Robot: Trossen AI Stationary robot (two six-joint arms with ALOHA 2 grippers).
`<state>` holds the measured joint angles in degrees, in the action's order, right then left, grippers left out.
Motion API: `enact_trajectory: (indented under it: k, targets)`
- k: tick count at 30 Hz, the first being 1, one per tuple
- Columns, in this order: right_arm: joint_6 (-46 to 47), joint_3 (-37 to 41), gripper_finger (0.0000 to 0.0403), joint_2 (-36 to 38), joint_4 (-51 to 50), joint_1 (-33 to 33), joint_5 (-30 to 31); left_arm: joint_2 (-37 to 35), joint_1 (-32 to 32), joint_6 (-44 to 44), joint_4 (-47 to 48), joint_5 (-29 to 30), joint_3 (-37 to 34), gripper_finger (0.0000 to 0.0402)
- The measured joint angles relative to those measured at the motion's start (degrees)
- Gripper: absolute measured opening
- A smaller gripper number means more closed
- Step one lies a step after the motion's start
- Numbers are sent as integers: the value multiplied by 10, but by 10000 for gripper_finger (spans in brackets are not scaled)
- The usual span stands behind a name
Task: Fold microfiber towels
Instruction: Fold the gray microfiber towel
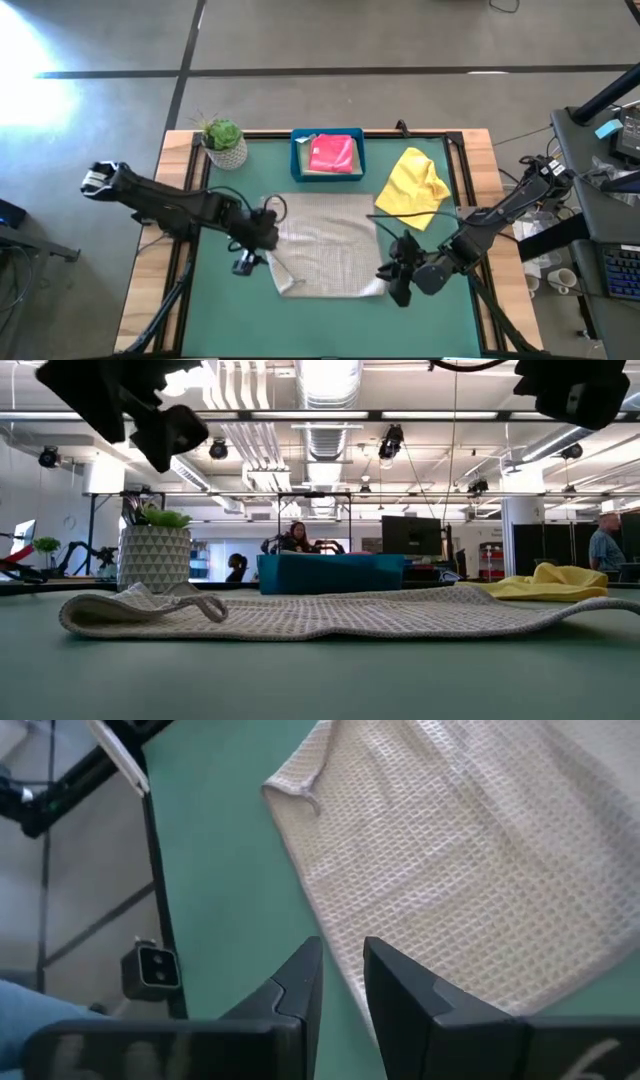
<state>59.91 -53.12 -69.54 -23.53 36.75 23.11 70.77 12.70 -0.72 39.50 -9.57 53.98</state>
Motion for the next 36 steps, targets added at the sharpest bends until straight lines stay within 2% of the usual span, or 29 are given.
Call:
enact_trajectory:
  k: [9, 18, 25, 36]
  targets:
    - [-58, 0, 68, 0, -2, 0, -11, 111, 17, -5, -142, 0, 8, 212]
    - [-120, 0, 68, 0, -3, 0, -12, 223, 20, -6, -152, -16, 16, 212]
    - [-133, 0, 68, 0, -16, 0, -41, 249, 28, -6, -180, -26, 16, 212]
    - [-134, 0, 68, 0, -49, 0, -41, 275, 33, -9, -185, -25, 16, 212]
